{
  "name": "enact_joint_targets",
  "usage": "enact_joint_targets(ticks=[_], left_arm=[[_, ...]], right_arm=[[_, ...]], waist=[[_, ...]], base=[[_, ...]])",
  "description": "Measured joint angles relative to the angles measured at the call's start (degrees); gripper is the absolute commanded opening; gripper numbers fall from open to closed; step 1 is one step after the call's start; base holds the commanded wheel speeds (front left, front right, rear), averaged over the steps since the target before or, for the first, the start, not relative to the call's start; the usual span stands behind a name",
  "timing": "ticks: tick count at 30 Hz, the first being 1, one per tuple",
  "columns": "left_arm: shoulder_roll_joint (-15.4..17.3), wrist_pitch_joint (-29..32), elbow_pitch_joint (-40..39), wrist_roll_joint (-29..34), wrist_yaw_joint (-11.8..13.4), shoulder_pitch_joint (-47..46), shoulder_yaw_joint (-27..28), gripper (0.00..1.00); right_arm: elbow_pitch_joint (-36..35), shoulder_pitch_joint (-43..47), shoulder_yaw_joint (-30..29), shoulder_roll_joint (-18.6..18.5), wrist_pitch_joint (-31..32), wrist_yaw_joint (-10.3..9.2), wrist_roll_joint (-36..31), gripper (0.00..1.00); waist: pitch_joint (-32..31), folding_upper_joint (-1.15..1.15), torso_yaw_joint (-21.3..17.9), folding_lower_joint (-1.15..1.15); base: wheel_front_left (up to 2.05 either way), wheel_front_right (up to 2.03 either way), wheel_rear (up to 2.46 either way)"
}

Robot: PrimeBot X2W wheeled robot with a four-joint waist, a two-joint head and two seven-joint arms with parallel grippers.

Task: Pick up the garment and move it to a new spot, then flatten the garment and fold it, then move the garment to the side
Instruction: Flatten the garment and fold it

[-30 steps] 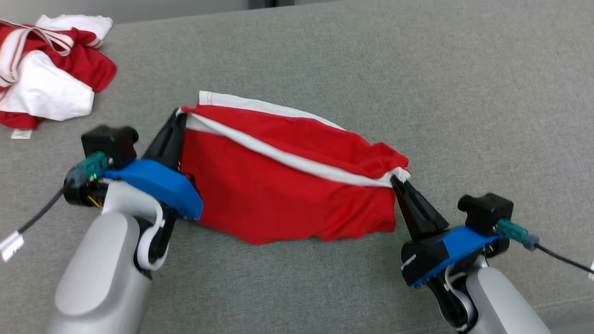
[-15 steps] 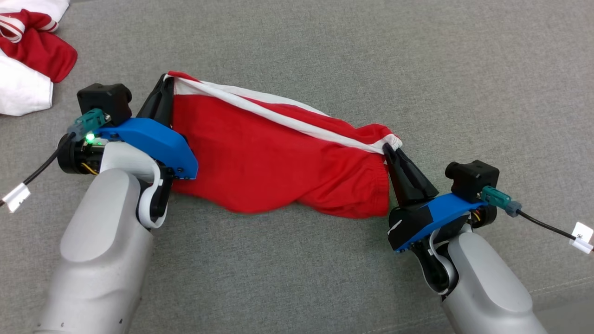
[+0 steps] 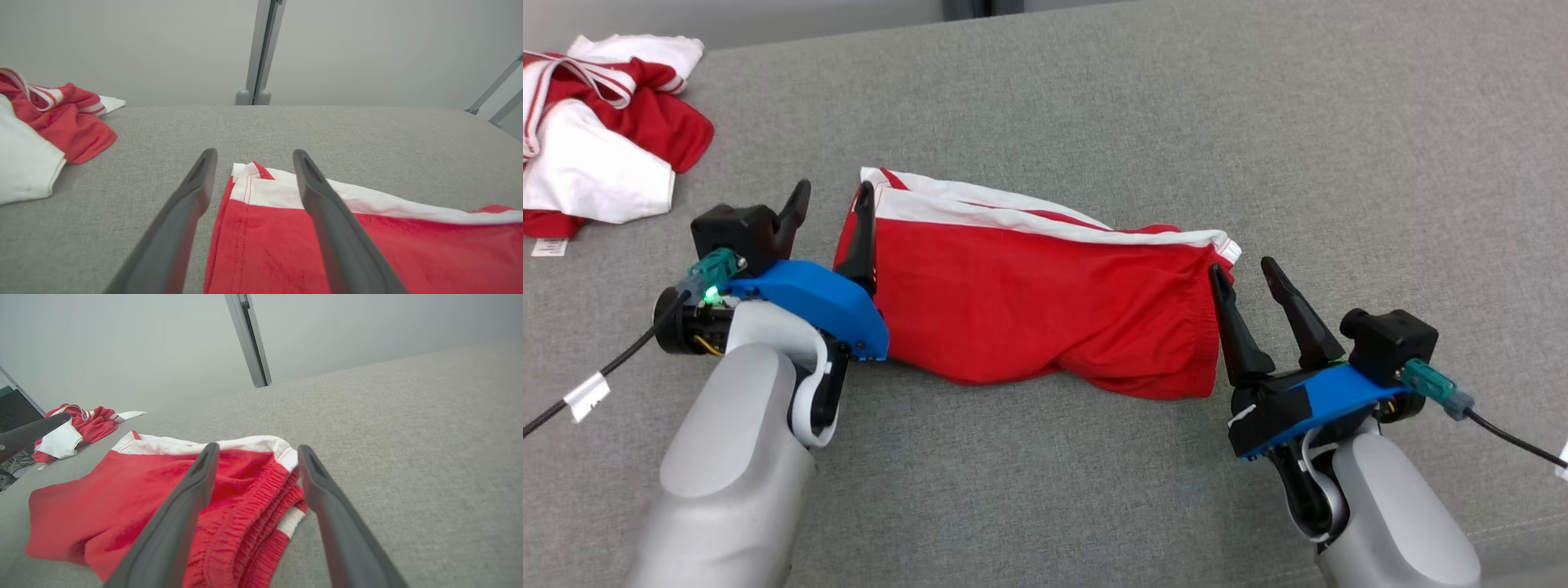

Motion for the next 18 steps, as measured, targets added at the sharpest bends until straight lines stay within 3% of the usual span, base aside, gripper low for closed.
enact_joint_targets(ticks=[8, 18], left_arm=[[1.5, 6.4, -0.1, -2.0, 0.0, 5.7, -0.4, 1.00], [3.7, 18.7, -0.1, -5.0, 0.2, 7.4, -0.8, 1.00]], right_arm=[[-7.0, 6.9, -4.2, 0.0, 0.6, 0.00, -5.1, 1.00], [-14.9, 11.4, -6.0, 0.0, 4.2, 0.00, -6.0, 1.00]], waist=[[-3.3, -0.01, 0.8, -0.01], [-3.5, -0.01, -1.3, 0.01]], base=[[0.00, 0.00, 0.00], [0.00, 0.00, 0.00]])
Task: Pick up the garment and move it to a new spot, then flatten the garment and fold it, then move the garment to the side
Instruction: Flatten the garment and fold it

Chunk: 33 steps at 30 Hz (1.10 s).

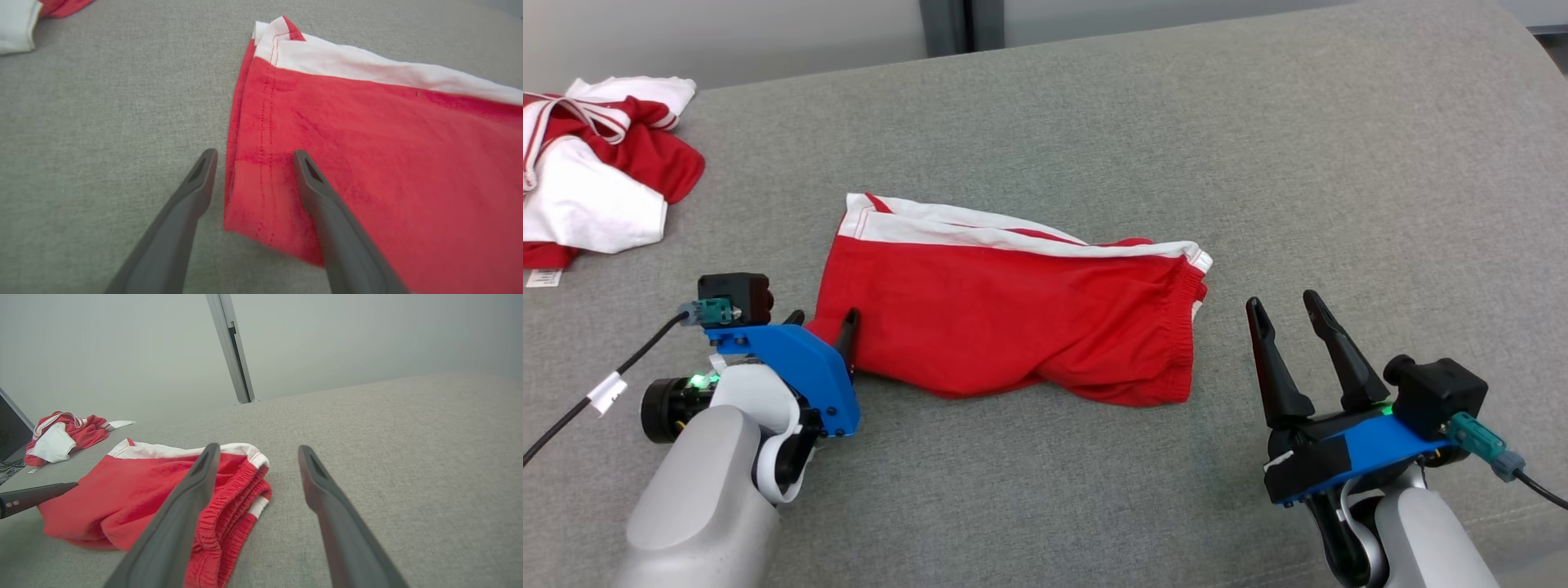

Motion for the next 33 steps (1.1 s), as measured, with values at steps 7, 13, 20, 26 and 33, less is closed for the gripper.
enact_joint_targets(ticks=[7, 13, 20, 26, 33], left_arm=[[0.9, 4.8, 0.3, -0.5, 1.3, 0.0, -0.2, 1.00], [0.6, 6.8, -0.1, -2.4, 0.9, 0.7, -0.3, 0.07], [-0.2, 5.4, -0.7, -4.0, 0.9, 2.3, 0.5, 0.00], [-1.3, 2.4, -3.1, -4.9, 1.4, 6.4, 0.8, 0.00], [-3.0, 1.3, -8.9, -5.6, 3.1, 13.8, 0.2, 0.00]], right_arm=[[-1.9, 1.0, 0.5, 0.0, 0.8, 0.00, 0.1, 1.00], [-2.3, 1.5, 0.6, 0.0, 0.9, 0.00, 0.2, 1.00], [-2.2, 1.8, 0.1, 0.0, 0.8, 0.00, 0.4, 1.00], [-1.8, 4.1, -2.8, 0.0, 1.0, 0.00, -0.3, 1.00], [-2.2, 6.6, -6.1, 0.0, 2.5, 0.00, -1.5, 1.00]], waist=[[0.5, 0.00, -1.4, 0.00], [0.3, 0.00, -2.1, 0.00], [-0.8, 0.00, -1.9, 0.01], [-4.2, 0.00, 0.9, 0.00], [-7.5, -0.01, 5.2, -0.01]], base=[[0.00, 0.00, 0.00], [0.00, 0.00, 0.00], [0.00, 0.00, 0.00], [0.00, 0.00, 0.00], [0.00, 0.00, 0.00]])
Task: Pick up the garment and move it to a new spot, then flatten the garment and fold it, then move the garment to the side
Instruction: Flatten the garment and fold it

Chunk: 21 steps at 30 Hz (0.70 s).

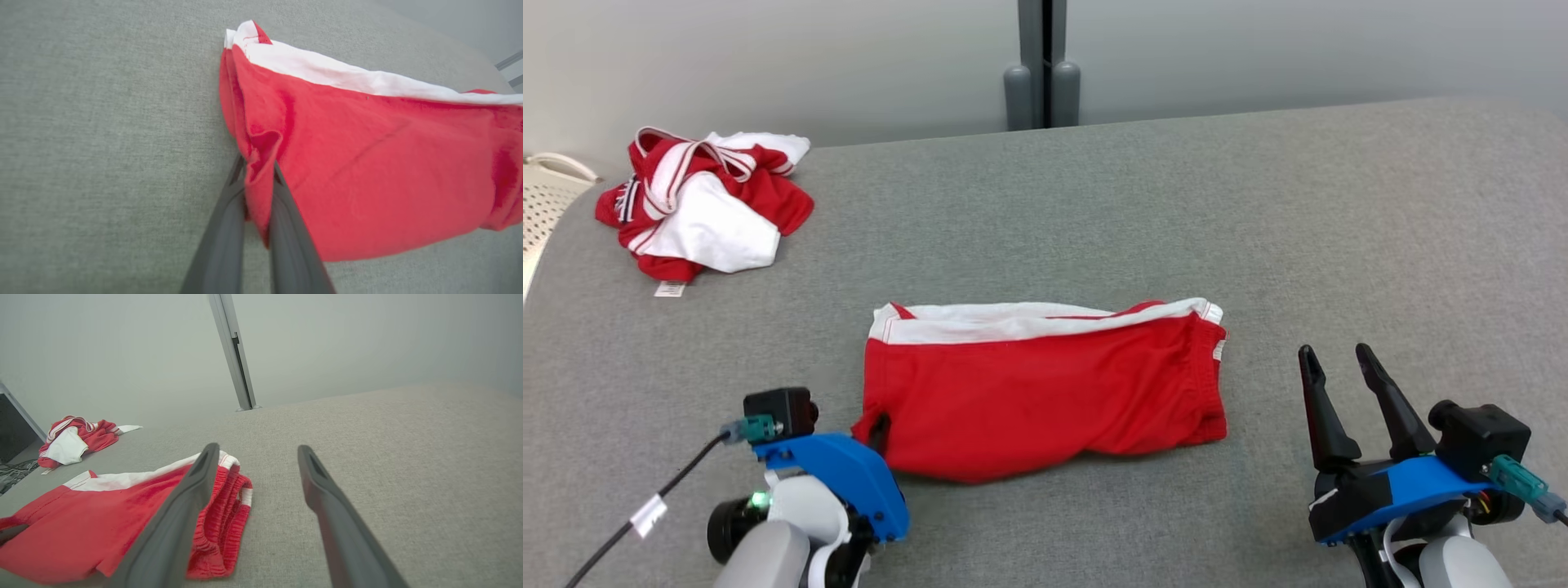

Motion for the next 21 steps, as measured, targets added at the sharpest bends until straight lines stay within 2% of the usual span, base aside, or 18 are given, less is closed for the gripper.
enact_joint_targets(ticks=[6, 9, 10, 11, 12, 21], left_arm=[[-1.5, -1.1, -3.3, -1.1, 2.7, 5.3, 0.4, 0.00], [-2.2, -2.1, -4.5, -1.5, 3.3, 6.7, 0.5, 0.00], [-2.4, -3.0, -4.8, -1.5, 3.6, 7.0, 0.8, 0.11], [-2.5, -3.7, -5.0, -1.4, 3.9, 7.1, 1.0, 0.61], [-2.4, -4.5, -5.1, -1.0, 4.1, 7.1, 0.9, 1.00], [-0.2, -14.1, -6.7, 4.8, 5.3, 6.5, 0.3, 1.00]], right_arm=[[-0.8, 0.6, -0.2, 0.0, 1.4, 0.00, -0.5, 1.00], [-1.1, 0.7, -0.1, 0.0, 1.8, 0.00, -0.5, 1.00], [-1.1, 0.7, -0.1, 0.0, 2.0, 0.00, -0.5, 1.00], [-1.2, 0.8, -0.2, 0.0, 2.1, 0.00, -0.6, 1.00], [-1.2, 0.8, -0.3, 0.0, 2.2, 0.00, -0.6, 1.00], [-1.5, 1.3, -1.8, 0.0, 2.6, 0.00, -1.3, 1.00]], waist=[[-0.7, 0.00, 0.9, 0.00], [-0.7, 0.00, 0.9, 0.00], [-0.7, 0.00, 0.8, 0.00], [-0.7, 0.00, 0.8, 0.00], [-0.7, 0.01, 0.7, 0.01], [-1.4, 0.01, 0.6, 0.01]], base=[[0.00, 0.00, 0.00], [0.00, 0.00, 0.00], [0.00, 0.00, 0.00], [0.00, 0.00, 0.00], [0.00, 0.00, 0.00], [0.00, 0.00, 0.00]])
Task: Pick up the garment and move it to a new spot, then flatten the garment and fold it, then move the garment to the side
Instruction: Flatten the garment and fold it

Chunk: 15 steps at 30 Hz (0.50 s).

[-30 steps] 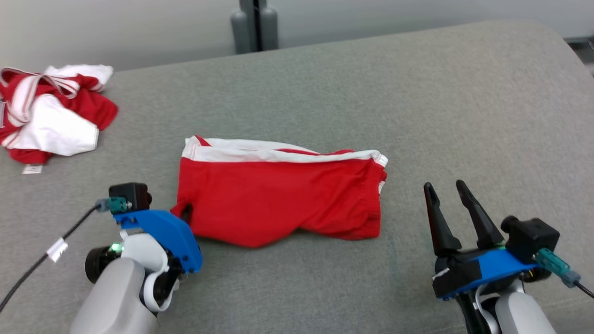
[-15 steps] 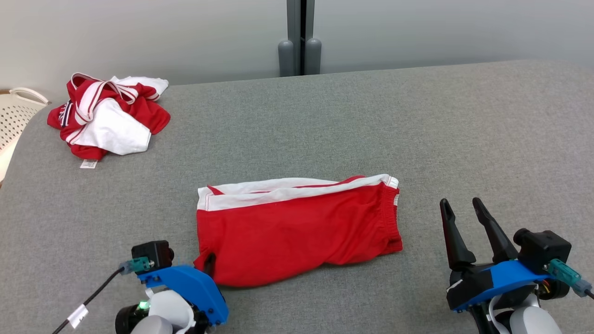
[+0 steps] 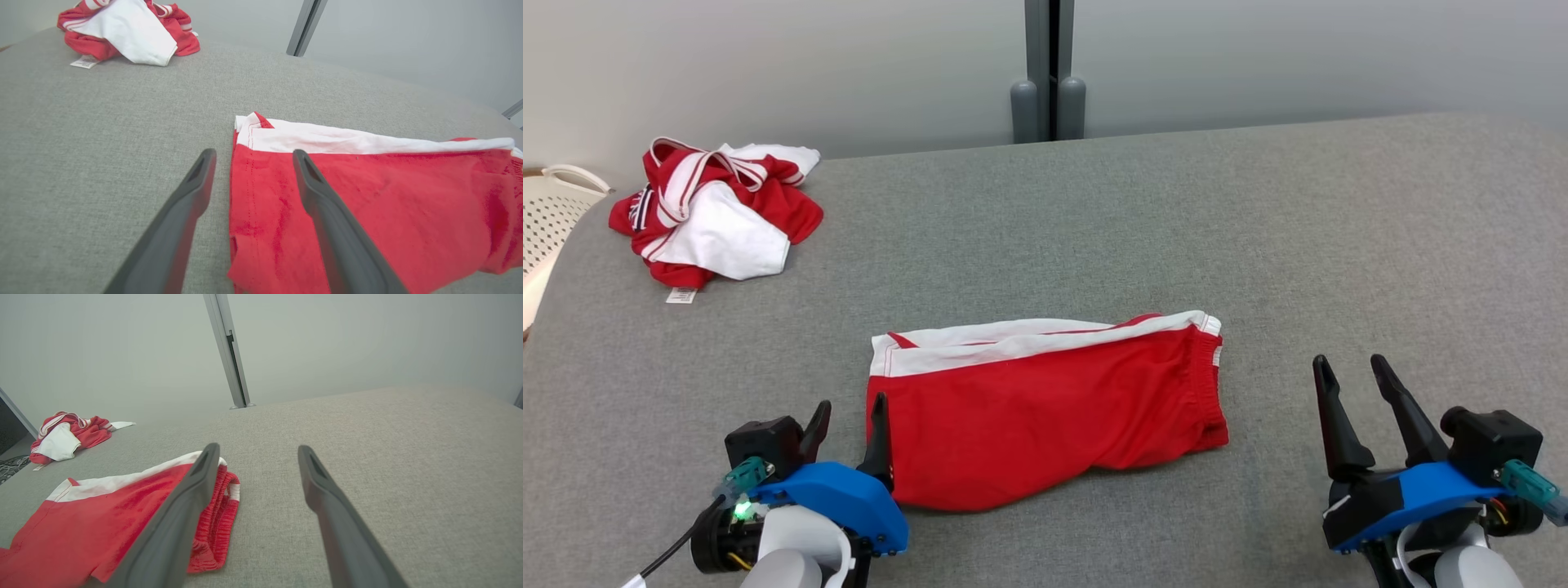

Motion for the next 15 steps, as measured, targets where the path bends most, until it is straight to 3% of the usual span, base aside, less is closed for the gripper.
enact_joint_targets(ticks=[6, 15], left_arm=[[0.3, -5.1, -0.9, 3.1, 0.3, -0.6, -1.5, 1.00], [0.4, -7.7, -1.2, 4.8, -0.2, -0.5, -3.4, 1.00]], right_arm=[[0.3, 1.1, -1.5, 0.0, 0.6, 0.00, -0.9, 1.00], [2.5, 1.9, -2.4, 0.0, 3.2, 0.00, -1.5, 1.00]], waist=[[-1.3, 0.00, 1.2, 0.00], [-2.8, 0.00, 3.5, 0.00]], base=[[0.00, 0.00, 0.00], [0.00, 0.00, 0.00]])
